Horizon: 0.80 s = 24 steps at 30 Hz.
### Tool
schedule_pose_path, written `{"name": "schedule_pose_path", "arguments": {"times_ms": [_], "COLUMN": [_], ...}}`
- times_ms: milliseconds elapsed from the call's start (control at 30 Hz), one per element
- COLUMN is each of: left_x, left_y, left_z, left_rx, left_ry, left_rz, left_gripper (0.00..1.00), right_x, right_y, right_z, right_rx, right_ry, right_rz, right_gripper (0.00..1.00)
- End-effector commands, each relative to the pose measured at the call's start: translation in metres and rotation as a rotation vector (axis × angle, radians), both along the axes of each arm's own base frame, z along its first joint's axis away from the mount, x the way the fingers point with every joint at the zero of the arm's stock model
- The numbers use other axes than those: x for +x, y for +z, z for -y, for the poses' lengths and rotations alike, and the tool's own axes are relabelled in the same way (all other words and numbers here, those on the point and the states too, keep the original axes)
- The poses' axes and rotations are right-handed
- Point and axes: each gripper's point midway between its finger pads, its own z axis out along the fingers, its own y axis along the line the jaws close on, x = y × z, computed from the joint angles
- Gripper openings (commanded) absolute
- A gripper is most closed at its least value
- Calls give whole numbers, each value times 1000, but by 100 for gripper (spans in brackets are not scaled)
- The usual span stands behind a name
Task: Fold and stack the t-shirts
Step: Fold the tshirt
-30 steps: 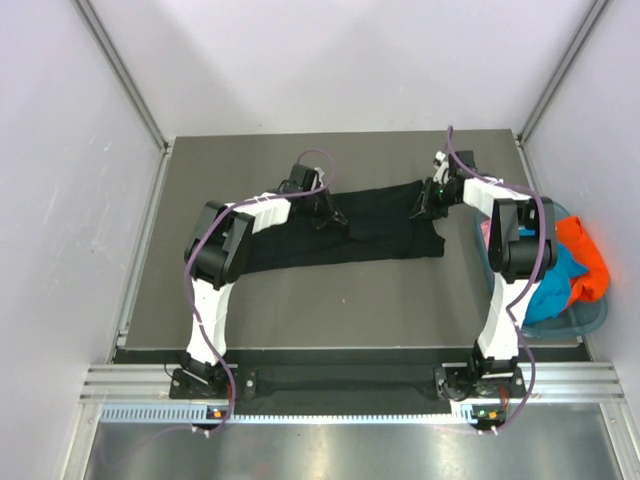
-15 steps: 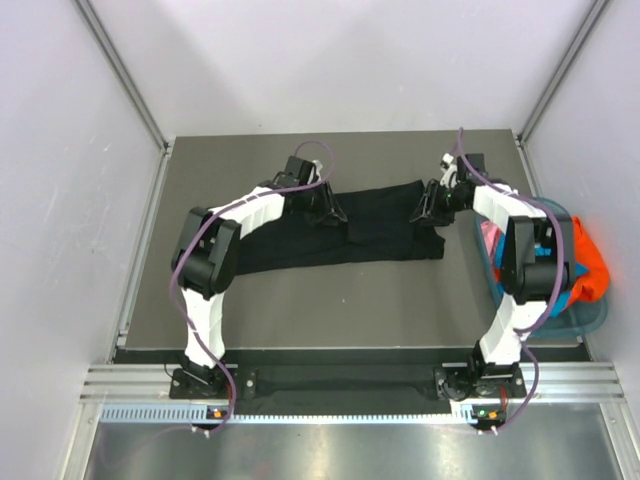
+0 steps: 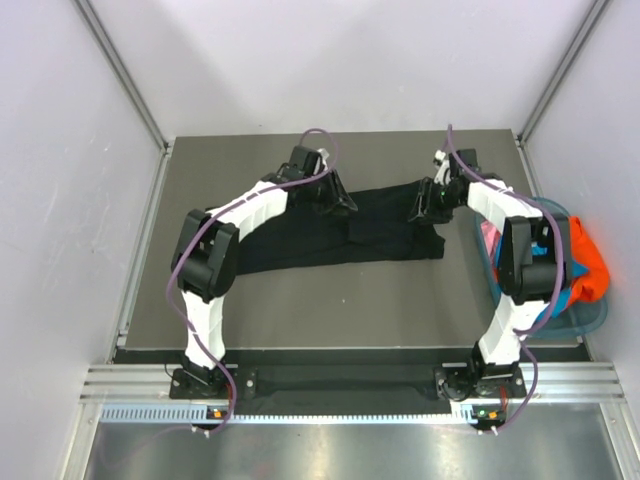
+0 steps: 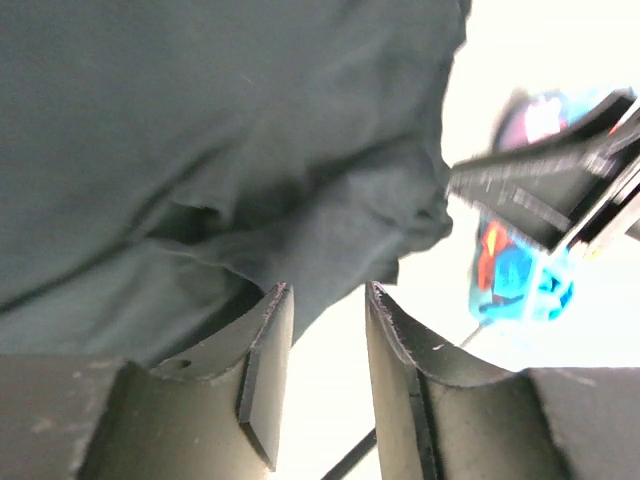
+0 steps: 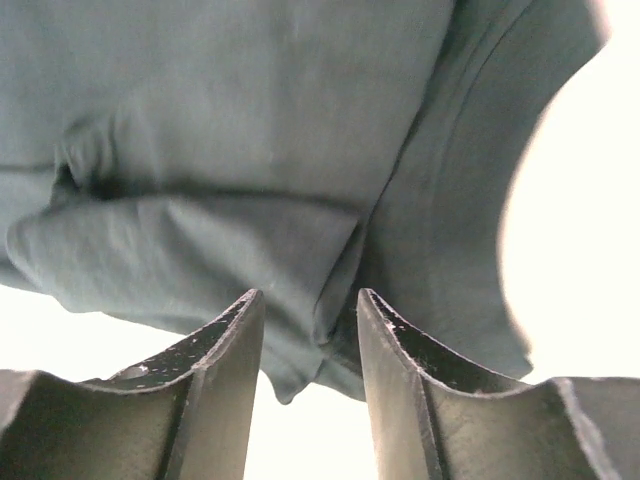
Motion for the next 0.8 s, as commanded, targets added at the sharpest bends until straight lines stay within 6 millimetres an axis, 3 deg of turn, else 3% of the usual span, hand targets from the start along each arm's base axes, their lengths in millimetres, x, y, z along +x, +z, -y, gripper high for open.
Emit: {"name": "schedule_pose_path", "arguments": {"times_ms": [0,100,200,400,500,633,767], "left_x": [-11,-17,-18,-28,-31,-32,-32], "left_y": [18,19,23,3,-14,-30,-28], "left_z": [23,26,28,36,35,32,28], "left_rx": [-58,-70,-85,-120,-100,-64,-35], "left_ry": [-77,-106,-121,-129,-118,-114,-114], "left_rz": [30,35,49,-53,-95,-126,-111], "left_gripper": [41,40,37,29,27,27,28], "right_x": [18,17,10,-26,-48,-64,-62], "right_y": [17,21,30,39,36,23,9], "right_z": [18,25,17,-28,-45,-38,-27], "right_rx": [-117,-156,-111,107,195,165,101], "right_ry": [-8,-8,9,97,140,117,94], "right_rz": [73,77,83,47,-4,-27,-29], "right_gripper": [46,48,46,29,26,33,40]}}
